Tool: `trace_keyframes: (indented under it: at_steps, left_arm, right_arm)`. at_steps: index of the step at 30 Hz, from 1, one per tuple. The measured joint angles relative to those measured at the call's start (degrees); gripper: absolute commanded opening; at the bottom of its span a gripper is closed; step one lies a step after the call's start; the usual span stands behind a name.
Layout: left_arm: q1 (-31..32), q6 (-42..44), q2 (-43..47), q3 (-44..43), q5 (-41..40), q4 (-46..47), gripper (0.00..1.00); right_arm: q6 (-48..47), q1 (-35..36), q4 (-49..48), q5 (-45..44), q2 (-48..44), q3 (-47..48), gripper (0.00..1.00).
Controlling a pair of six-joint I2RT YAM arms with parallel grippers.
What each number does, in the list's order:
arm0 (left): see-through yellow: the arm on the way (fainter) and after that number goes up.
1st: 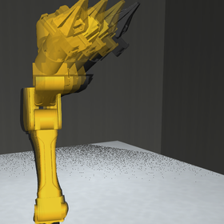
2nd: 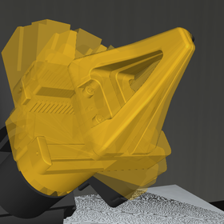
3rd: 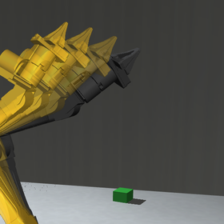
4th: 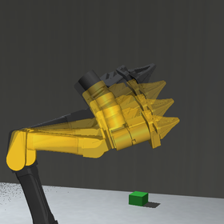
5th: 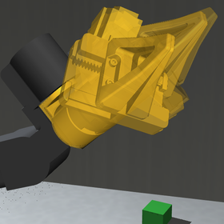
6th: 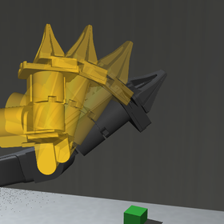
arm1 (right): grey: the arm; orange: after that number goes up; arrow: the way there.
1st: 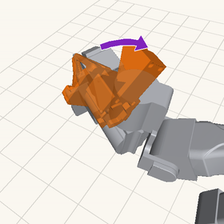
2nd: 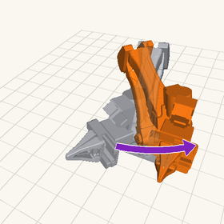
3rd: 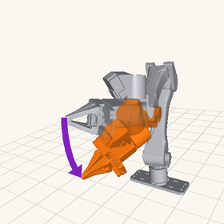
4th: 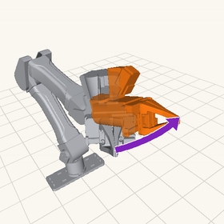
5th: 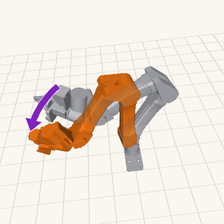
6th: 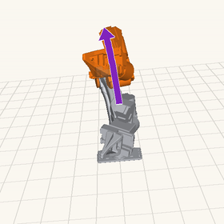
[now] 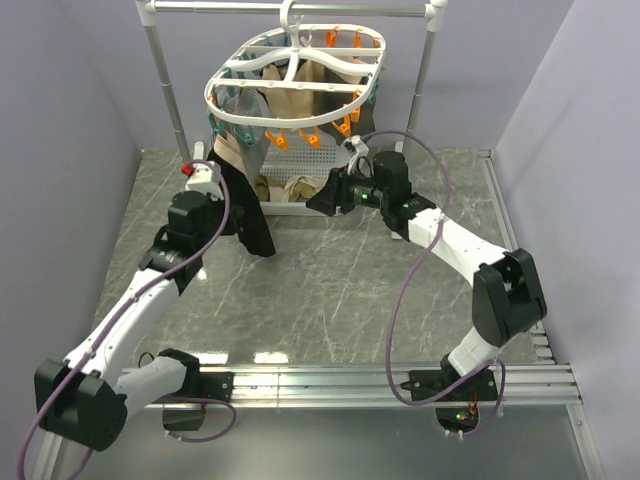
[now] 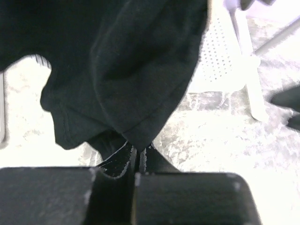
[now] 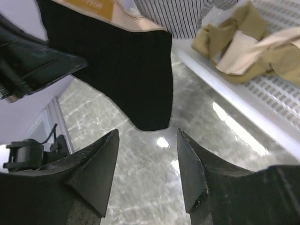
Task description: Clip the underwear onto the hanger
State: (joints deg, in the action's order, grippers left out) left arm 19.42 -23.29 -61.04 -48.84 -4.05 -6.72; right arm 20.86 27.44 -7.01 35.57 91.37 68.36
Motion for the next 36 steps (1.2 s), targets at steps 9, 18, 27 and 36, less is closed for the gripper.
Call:
trace_keyframes:
  at_steps: [9, 18, 27, 36]
  left_arm:
    - [-8.83, 9.03, 7.89, 0.2, 20.81, -4.55, 0.0]
    - [-12.63, 11.65, 12.46, 0.13, 43.1, -7.8, 0.0]
    - [-13.09, 8.9, 12.79, -2.69, 50.86, -7.45, 0.0]
    - [-13.14, 7.54, 11.82, -3.69, 52.94, -5.99, 0.0]
  right_arm:
    - [13.79, -0.11, -8.22, 7.04, 11.52, 5.42, 0.73]
    - [41.75, 0.66, -29.88, 11.47, 19.5, 1.64, 0.79]
    - [61.68, 5.42, -46.36, 12.63, 24.11, -1.42, 0.81]
    - [70.97, 7.23, -52.11, 13.18, 26.77, -2.08, 0.84]
